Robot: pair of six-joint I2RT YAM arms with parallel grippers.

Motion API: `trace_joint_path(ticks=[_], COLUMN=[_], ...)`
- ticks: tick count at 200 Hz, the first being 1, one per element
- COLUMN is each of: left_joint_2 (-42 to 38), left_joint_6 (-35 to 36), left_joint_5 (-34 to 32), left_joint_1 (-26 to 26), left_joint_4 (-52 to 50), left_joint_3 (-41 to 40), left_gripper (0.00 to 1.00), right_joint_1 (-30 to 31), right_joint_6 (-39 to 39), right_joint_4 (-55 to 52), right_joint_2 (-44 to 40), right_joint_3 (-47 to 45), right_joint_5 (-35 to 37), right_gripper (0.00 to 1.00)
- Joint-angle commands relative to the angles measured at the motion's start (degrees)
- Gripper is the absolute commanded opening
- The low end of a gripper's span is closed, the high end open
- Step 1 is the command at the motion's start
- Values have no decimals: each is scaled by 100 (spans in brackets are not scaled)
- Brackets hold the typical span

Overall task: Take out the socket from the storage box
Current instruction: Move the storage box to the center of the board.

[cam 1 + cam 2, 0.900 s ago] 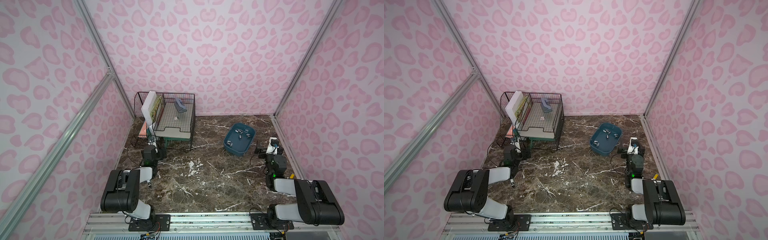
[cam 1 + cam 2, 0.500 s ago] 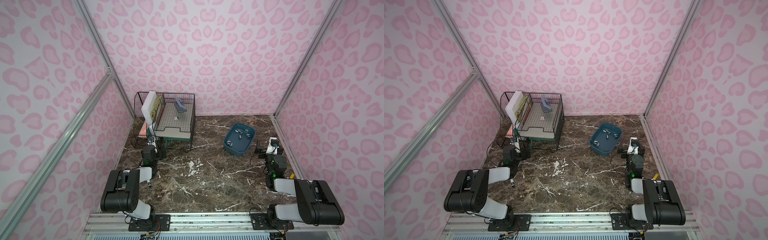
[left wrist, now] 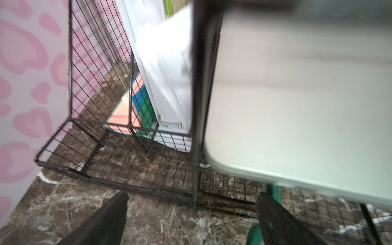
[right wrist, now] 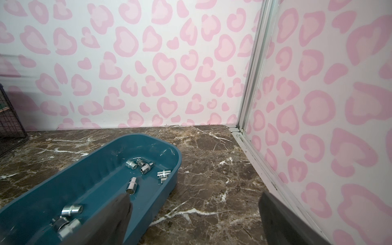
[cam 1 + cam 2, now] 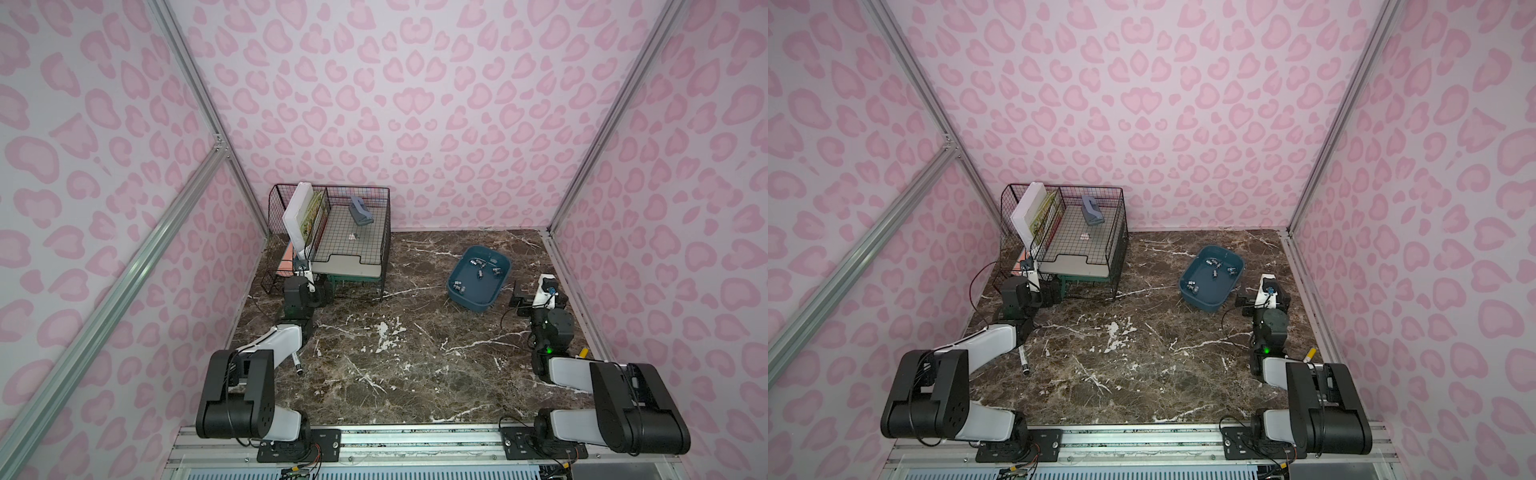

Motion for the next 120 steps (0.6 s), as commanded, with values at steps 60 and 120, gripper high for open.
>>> trace_joint_path(ticks=[60, 120], left_joint_2=[-2043, -2135], left_joint_6=[-1109, -1570], left_joint_5=[-1364, 22], left_joint_1=[-1155, -2440], left_joint_4=[-2658, -4623], left_joint_3=[730, 2663], left_gripper=[99, 99], right_joint_1=[-415, -420], right_joint_6=[1622, 1980], right_joint_4=[-4862, -6443], right_joint_2=[-1018, -1118], right_joint_3=[2236, 2992], right_joint_5=[-271, -1496], right_gripper=[99, 98])
